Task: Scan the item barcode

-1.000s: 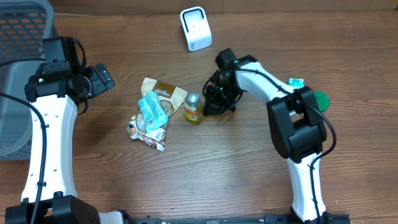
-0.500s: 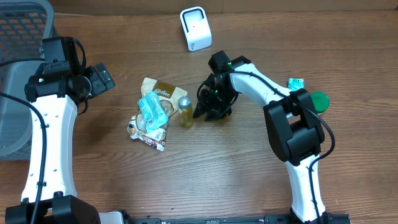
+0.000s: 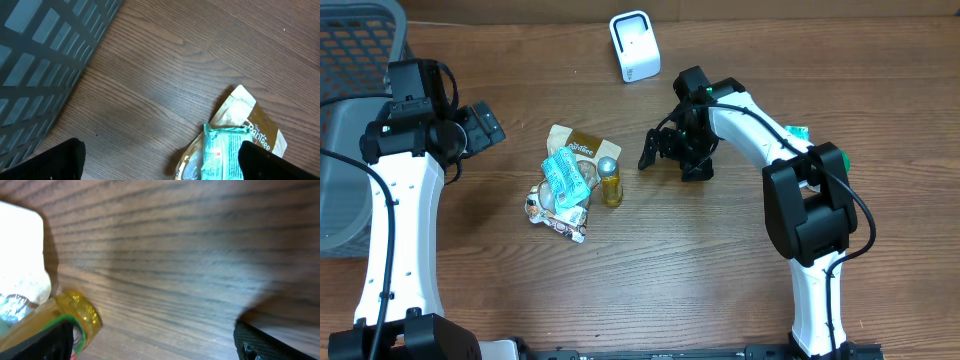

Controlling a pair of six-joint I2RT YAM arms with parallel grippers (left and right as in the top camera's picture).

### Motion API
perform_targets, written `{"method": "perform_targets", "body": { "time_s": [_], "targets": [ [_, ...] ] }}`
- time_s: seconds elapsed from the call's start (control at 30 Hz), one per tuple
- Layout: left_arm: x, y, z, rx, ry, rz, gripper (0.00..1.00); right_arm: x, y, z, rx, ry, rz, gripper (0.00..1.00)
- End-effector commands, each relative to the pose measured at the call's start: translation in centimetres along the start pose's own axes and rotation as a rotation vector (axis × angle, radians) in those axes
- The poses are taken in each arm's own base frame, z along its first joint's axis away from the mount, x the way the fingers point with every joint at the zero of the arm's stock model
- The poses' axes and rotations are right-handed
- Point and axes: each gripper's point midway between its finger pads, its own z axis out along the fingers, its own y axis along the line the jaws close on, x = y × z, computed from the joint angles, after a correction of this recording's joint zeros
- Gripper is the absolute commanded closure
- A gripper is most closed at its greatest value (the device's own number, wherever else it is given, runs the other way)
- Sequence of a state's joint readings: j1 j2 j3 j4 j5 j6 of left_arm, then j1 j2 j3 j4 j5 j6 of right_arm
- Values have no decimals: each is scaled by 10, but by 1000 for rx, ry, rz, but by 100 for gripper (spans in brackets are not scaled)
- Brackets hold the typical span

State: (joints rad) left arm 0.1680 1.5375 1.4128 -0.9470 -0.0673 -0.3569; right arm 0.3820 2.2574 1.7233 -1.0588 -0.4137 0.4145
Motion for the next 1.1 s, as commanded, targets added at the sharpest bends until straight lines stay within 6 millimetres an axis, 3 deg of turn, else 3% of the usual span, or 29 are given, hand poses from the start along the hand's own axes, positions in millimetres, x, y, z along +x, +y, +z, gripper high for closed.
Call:
{"method": "perform_targets", "body": {
  "time_s": [0.0,1.07],
  "targets": [
    [-4,0,-4,2,-16,10,0,-10,-68,36,212,1,46,0],
    [-4,0,-4,2,-16,10,0,-14,-68,35,205,-11,46,0]
  ]
}}
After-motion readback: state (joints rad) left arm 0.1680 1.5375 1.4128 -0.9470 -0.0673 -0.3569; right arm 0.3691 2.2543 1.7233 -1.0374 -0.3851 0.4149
